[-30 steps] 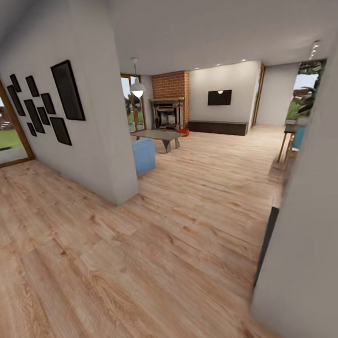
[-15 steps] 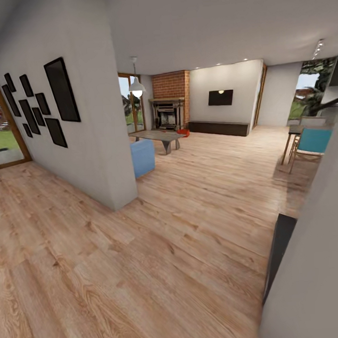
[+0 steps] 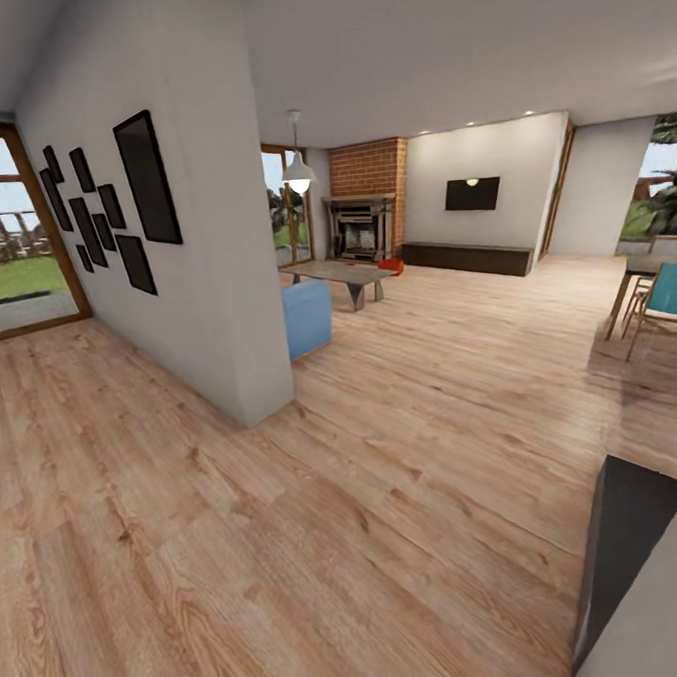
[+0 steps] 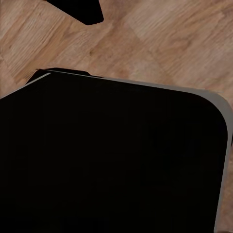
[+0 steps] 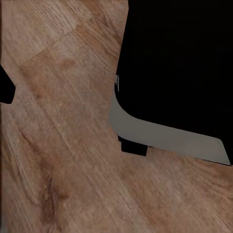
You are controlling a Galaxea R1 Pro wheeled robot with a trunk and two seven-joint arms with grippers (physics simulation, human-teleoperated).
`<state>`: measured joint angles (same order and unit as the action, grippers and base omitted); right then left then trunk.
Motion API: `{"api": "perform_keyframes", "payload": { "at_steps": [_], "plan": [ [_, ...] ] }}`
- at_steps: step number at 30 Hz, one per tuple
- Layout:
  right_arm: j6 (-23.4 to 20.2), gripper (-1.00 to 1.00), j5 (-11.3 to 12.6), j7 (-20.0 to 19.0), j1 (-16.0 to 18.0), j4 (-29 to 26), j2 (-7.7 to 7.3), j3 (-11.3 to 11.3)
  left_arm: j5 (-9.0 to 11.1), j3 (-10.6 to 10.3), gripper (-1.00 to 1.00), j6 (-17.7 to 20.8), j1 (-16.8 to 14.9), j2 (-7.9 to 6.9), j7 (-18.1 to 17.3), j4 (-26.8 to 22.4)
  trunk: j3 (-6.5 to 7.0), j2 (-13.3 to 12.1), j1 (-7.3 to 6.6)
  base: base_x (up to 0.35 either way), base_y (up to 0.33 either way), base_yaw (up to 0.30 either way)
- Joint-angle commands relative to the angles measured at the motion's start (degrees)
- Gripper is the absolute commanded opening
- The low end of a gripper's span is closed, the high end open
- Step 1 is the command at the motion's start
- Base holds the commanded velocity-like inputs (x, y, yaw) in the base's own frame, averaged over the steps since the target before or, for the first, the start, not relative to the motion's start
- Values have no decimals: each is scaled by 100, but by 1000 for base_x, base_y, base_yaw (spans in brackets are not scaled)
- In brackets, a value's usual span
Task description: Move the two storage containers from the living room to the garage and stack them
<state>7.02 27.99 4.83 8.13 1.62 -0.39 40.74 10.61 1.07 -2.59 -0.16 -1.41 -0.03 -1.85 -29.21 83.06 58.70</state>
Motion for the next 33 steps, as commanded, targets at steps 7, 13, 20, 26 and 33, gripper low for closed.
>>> {"api": "perform_keyframes", "payload": {
  "at_steps": [7,13,20,26,33],
  "plan": [
    [28,100,48,1,4,14,3,44,29,7,100,-13,-2,0,10,1,-5,2,3,322,0,9],
    [35,100,48,1,3,14,2,40,29,7,100,-13,-2,1,10,1,-5,2,3,322,0,0],
    [107,100,57,1,4,14,-5,40,29,7,100,-13,-2,0,4,1,-5,2,3,321,0,0],
    [161,100,57,2,4,14,-5,40,29,7,100,-13,-2,0,5,1,-5,2,3,321,0,0],
    [168,100,52,1,3,15,-6,40,29,7,100,-15,-2,0,6,1,-5,2,3,322,0,0]
  ]
}}
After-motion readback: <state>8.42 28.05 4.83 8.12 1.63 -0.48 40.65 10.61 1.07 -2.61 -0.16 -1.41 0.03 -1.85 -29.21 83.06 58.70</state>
